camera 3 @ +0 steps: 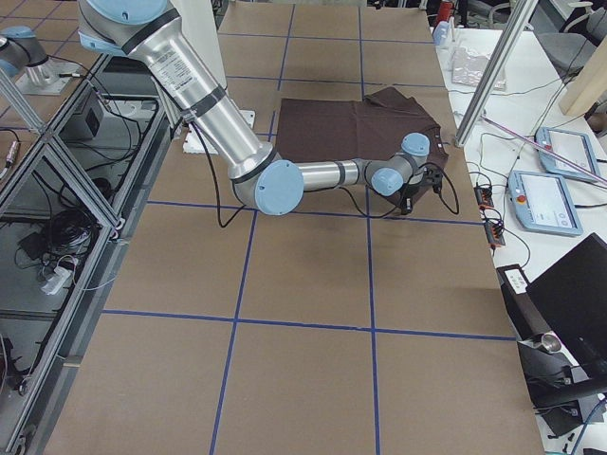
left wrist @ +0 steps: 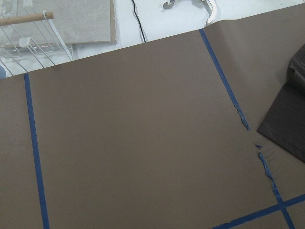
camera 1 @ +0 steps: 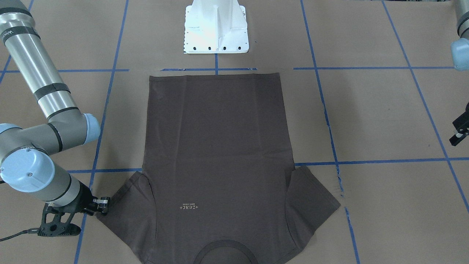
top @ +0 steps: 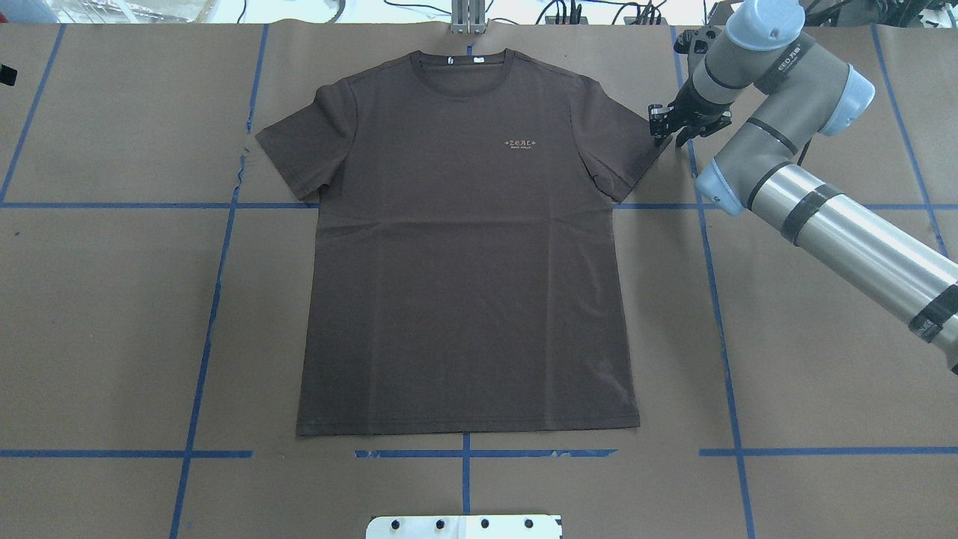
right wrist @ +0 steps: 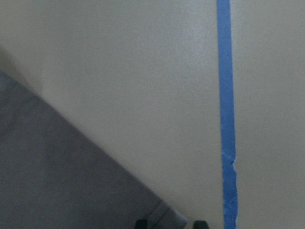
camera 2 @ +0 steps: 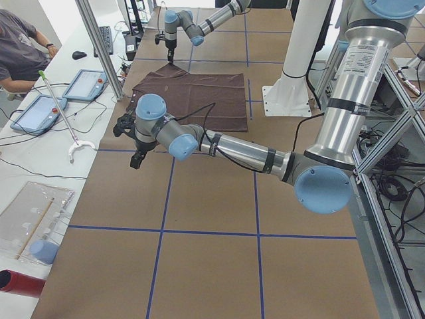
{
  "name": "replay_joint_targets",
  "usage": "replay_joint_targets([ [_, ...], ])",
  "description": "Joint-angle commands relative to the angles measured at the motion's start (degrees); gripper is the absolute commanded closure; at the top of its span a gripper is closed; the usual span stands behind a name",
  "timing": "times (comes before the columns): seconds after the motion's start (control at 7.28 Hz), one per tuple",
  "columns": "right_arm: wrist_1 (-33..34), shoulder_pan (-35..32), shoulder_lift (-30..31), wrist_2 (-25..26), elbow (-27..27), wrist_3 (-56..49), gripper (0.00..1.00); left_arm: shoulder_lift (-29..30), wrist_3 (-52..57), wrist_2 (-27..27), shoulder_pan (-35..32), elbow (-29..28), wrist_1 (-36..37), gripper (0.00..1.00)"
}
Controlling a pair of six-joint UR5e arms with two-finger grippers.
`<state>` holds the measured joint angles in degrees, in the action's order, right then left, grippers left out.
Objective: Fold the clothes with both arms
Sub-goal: 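Move the right gripper over the sleeve nearest it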
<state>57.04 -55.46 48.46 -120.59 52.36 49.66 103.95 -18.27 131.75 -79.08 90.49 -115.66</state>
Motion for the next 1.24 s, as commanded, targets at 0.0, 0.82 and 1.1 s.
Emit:
replay_joint_targets([
  [0.0,0.0,0.0,-0.03,0.0,0.02,0.0,1.0,0.03,-0.01,0.0,-0.02,0.04,0.0,0.0],
  [0.82,0.26,1.4,-3.96,0.0,7.22,-0.35,1.0,0.11,-0.1,0.0,-0.02,-0.14,0.0,0.0],
  [1.1,0.79,4.56,-8.19,2.09,7.23,0.17,1.0,0.12,-0.1,0.0,-0.02,-0.31,0.0,0.0],
])
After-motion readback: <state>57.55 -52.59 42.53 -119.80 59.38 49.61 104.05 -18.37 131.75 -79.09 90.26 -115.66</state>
